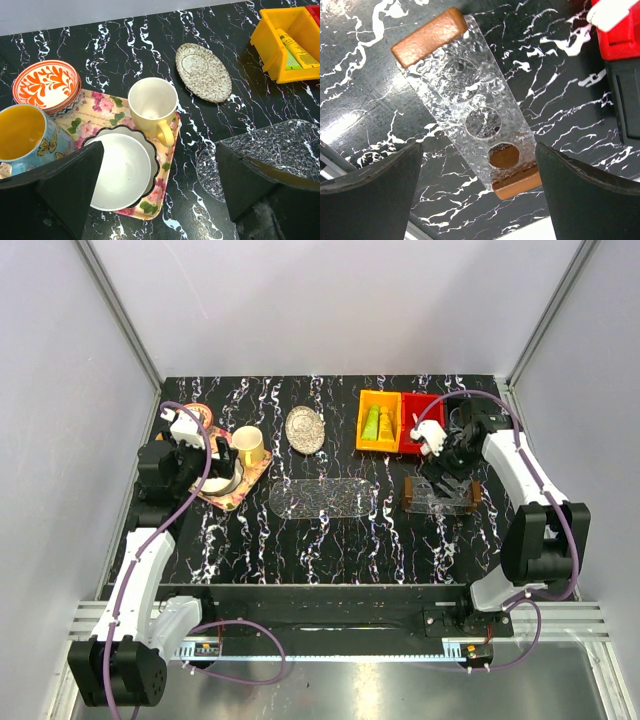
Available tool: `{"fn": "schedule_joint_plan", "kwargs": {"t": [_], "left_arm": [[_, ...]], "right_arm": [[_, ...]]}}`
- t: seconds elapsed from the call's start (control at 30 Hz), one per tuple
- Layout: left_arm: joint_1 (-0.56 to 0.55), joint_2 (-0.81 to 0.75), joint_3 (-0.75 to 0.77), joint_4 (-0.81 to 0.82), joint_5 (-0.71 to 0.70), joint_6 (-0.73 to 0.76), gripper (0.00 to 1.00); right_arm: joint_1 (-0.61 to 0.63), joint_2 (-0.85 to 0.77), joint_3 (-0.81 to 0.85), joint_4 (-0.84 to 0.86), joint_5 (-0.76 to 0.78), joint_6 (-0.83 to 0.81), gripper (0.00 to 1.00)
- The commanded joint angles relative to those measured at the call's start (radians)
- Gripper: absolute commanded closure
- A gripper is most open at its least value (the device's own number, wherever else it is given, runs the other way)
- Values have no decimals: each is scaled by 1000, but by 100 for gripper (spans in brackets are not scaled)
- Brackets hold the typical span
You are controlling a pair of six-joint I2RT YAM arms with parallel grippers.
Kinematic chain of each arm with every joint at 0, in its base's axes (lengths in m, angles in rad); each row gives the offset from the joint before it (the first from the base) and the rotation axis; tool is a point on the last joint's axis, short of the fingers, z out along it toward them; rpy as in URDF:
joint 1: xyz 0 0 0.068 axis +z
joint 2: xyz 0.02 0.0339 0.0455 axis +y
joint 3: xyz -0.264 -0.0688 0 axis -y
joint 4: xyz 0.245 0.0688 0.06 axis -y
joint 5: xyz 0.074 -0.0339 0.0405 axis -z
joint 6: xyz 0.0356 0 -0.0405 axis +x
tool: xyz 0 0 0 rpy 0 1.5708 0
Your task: Prepare toiletry sets of a toothbrush and toothpaste on the tray
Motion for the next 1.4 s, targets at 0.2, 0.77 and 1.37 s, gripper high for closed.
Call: {"fn": "schedule_joint_plan", "kwargs": {"t": [0.2,0.77,1.37], "left_arm": [[2,-5,37,34,2,19,1],[1,9,36,34,-20,33,1],[1,30,39,38,-27,42,1]], "right_arm": [[72,21,8,-10,22,-221,0],[113,127,-13,39,78,-364,0],[120,180,-53,110,84,-328,0]]}}
